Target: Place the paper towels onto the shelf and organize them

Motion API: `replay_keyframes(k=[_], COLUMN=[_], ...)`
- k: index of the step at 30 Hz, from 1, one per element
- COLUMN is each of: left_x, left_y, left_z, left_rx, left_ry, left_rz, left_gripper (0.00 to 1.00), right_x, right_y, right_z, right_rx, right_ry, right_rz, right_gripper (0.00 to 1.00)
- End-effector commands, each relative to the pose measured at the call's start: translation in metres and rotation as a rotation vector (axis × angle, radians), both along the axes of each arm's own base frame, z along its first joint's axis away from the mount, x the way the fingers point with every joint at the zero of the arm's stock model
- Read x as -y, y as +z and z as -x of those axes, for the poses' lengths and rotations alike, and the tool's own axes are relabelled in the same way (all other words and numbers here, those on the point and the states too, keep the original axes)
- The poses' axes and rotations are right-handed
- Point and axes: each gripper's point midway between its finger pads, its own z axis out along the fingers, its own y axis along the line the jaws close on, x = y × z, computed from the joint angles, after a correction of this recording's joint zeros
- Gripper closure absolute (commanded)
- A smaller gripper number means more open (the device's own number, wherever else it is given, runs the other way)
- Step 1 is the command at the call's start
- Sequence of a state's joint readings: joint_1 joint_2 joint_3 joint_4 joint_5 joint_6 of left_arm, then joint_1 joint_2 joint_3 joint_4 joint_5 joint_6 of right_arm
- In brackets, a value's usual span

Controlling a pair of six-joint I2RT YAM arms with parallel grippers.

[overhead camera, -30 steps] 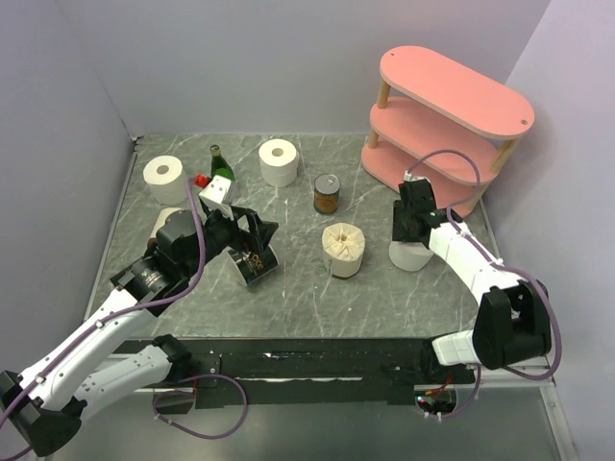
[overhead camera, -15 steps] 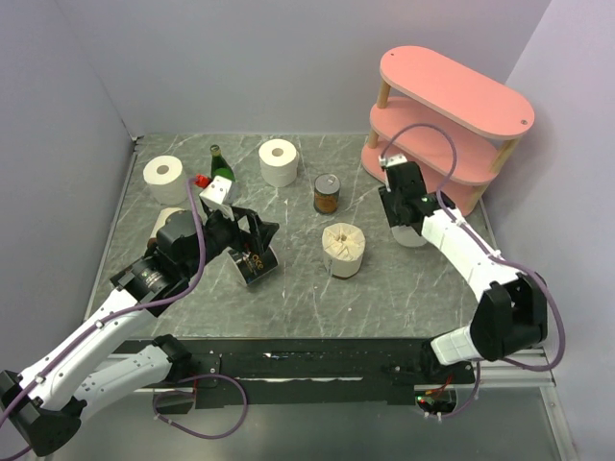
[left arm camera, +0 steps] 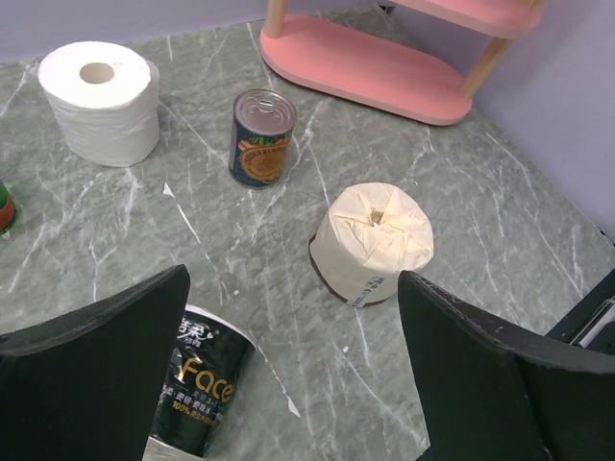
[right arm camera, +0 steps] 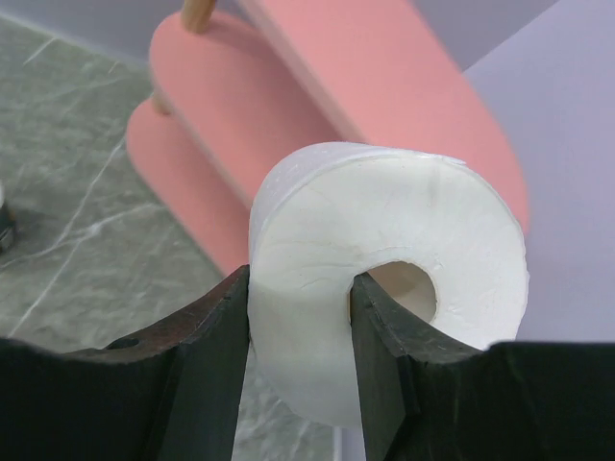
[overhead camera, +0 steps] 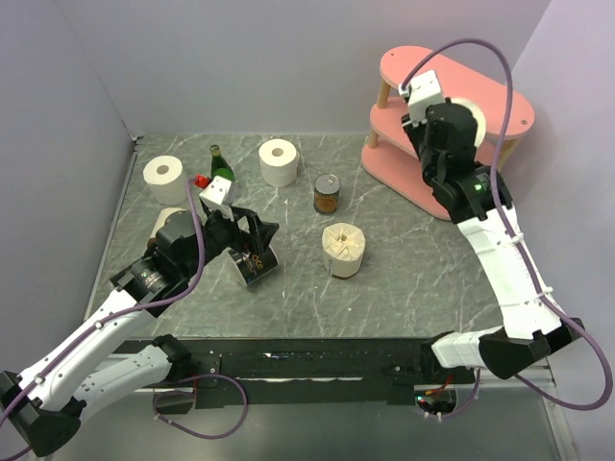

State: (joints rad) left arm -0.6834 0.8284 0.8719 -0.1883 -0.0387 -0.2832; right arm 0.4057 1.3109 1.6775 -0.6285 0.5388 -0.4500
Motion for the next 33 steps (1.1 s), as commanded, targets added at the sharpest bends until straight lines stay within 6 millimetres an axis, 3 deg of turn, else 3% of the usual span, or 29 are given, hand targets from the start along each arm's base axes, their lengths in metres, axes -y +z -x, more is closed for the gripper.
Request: replay_keyframes(k=[1, 8, 11, 12, 19, 22, 23, 27, 33], left_x=[0.001, -0.001, -0.001, -0.001, -0.006, -0.008, -0.008, -0.007, -0.006], left_y=[0.031, 0.033, 0.033, 0.032, 0.033, 0.035, 0.035, 0.035, 0.033], left_z=[0.004, 0.006, 0.004, 0.004, 0.004, 0.003, 0.003, 0.004, 0.002], left_rx=[0.066, 0.076, 0.072, 0.067, 0.085, 0.082, 0.083, 0.093, 0.076], left_ry=[-0.018, -0.014, -0.011, -0.010, 0.009, 0.021, 0.023, 0.015, 0.018], left_rz=[0.053, 0.058, 0.051, 0.044, 0.046, 0.040, 0.039, 0.045, 0.027], left_gripper=[0.04, 0.04, 0.04, 0.04, 0.04, 0.04, 0.04, 0.04, 0.04], right_x=[0.028, 0.070, 0.076, 0.079, 0.094, 0.100, 0.100, 0.101, 0.113], right_y=[0.080, 0.112, 0.110, 0.121, 0.103, 0.108, 0.117, 0.120, 0.104], right_z=[0.007, -0.005, -0.016, -0.017, -0.056, -0.066, -0.065, -0.072, -0.079], right_rx=[0.187, 0.218, 0.190, 0.213, 0.157, 0.172, 0.198, 0.220, 0.179], right_ry=[-0.058, -0.129, -0.138, -0.124, -0.150, -0.168, -0.168, -0.160, -0.198], right_rz=[0.080, 0.128, 0.147, 0.134, 0.112, 0.103, 0.090, 0.052, 0.060], right_gripper=[0.56, 0.56, 0.55, 0.55, 0.54, 0.53, 0.53, 0.53, 0.53])
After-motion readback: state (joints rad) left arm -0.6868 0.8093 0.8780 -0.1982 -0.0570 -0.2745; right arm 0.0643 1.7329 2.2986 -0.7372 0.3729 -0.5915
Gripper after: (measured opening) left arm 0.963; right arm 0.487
